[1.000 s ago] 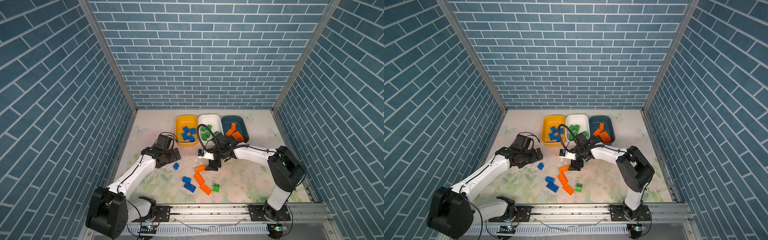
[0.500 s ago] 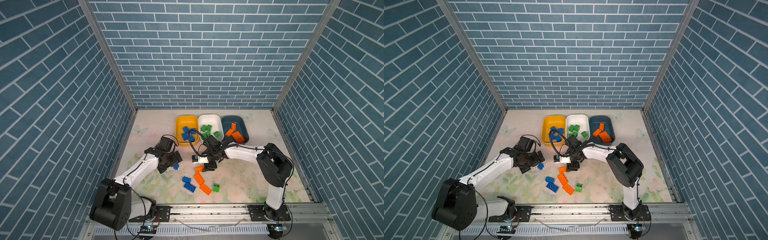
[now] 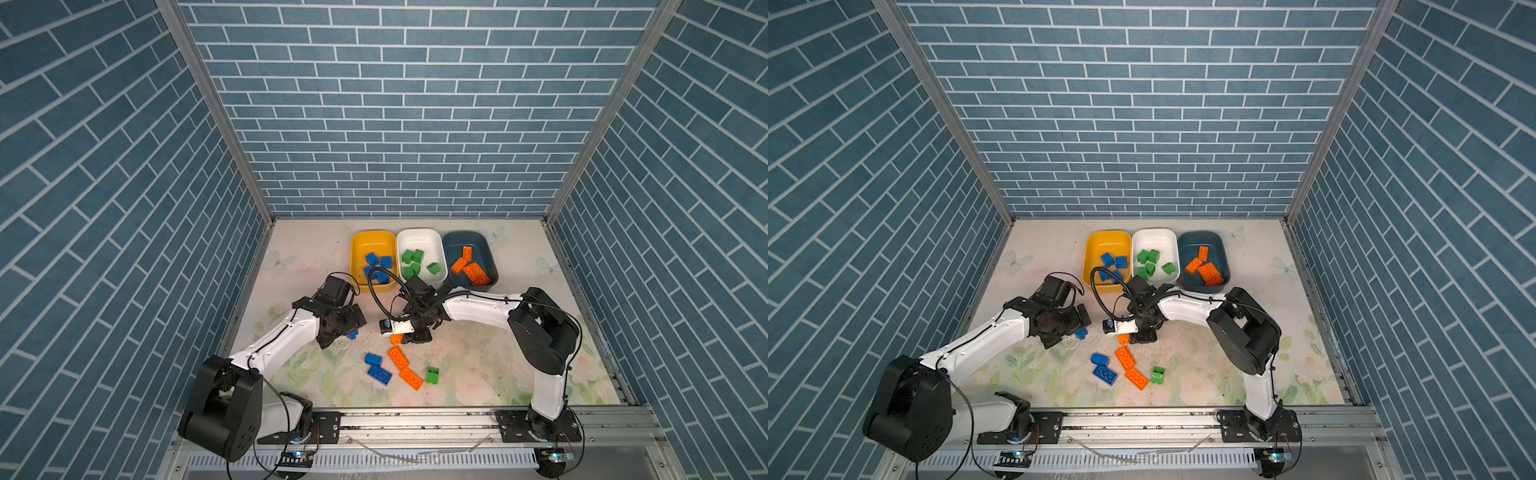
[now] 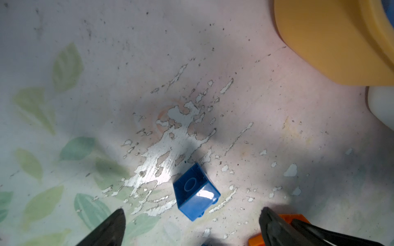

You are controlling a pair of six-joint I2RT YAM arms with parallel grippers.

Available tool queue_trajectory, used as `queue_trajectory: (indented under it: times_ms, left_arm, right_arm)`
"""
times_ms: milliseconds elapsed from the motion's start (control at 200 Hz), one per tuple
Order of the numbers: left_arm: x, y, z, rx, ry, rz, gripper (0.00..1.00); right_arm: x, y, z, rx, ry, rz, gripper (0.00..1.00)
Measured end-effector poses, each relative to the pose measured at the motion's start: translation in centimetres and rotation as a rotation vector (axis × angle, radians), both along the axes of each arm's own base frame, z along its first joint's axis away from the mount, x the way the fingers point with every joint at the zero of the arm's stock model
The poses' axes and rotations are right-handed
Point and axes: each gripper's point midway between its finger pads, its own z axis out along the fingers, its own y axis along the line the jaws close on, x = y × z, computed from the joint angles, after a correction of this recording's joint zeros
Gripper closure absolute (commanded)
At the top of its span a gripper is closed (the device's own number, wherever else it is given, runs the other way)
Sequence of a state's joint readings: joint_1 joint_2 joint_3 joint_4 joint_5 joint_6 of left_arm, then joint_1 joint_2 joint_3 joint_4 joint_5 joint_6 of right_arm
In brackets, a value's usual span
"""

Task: Sort the legos into containers by color
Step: 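Grasp an orange brick with the right gripper and carry it to the teal tub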

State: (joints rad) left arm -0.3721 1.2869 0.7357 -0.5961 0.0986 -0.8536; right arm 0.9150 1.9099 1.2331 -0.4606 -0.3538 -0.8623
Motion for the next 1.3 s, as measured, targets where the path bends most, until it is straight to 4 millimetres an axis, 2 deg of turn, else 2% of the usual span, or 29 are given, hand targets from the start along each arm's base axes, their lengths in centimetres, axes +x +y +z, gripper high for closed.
queue_trajectory:
  times_ms: [65,185,280,400,510,700,830,940,1120,1240,1280,1300]
  left_arm:
    - [0.0,0.1,0.0,0.006,-0.002,0.007,0.01]
    - [0.1,0.2,0.0,0.025,-0.008,0.011,0.01]
    - [0.0,0.3,-0.1,0.044,-0.012,0.009,0.01]
    - [-0.1,0.4,-0.1,0.061,-0.011,0.006,0.01]
    - [-0.1,0.5,-0.4,0.07,-0.003,0.005,0.01]
    - [0.0,0.3,-1.0,0.08,0.019,-0.001,0.01]
    - [0.0,0.2,-1.1,0.081,0.021,-0.002,0.01]
    - [0.0,0.2,-1.1,0.081,0.021,-0.003,0.01]
    - [0.0,0.2,-1.0,0.077,0.021,-0.004,0.01]
    - [0.1,-0.1,-1.1,0.064,0.018,-0.007,0.06]
    - [0.2,-0.3,-1.2,0.059,0.022,-0.01,0.08]
    - [0.2,-0.3,-1.3,0.057,0.023,-0.01,0.09]
  right_arm:
    - [0.3,-0.2,0.6,0.009,-0.017,-0.009,1.0]
    - [1.0,-1.6,2.7,0.046,-0.06,-0.047,1.0]
    - [2.5,-3.4,5.2,0.116,-0.115,-0.143,1.0]
    - [6.0,-6.7,8.7,0.242,-0.215,-0.373,1.0]
    - [10.2,-10.5,11.6,0.355,-0.333,-0.651,1.0]
    - [15.9,-17.0,15.3,0.497,-0.44,-1.139,1.0]
    - [18.3,-21.7,15.2,0.501,-0.444,-1.362,1.0]
    - [19.5,-23.9,14.4,0.485,-0.422,-1.475,1.0]
    - [22.6,-25.1,13.5,0.44,-0.291,-1.582,1.0]
    - [24.3,-24.6,12.6,0.39,-0.21,-1.597,0.87]
    - [24.6,-24.3,12.1,0.369,-0.187,-1.594,0.81]
    - [24.7,-24.2,11.9,0.361,-0.179,-1.593,0.75]
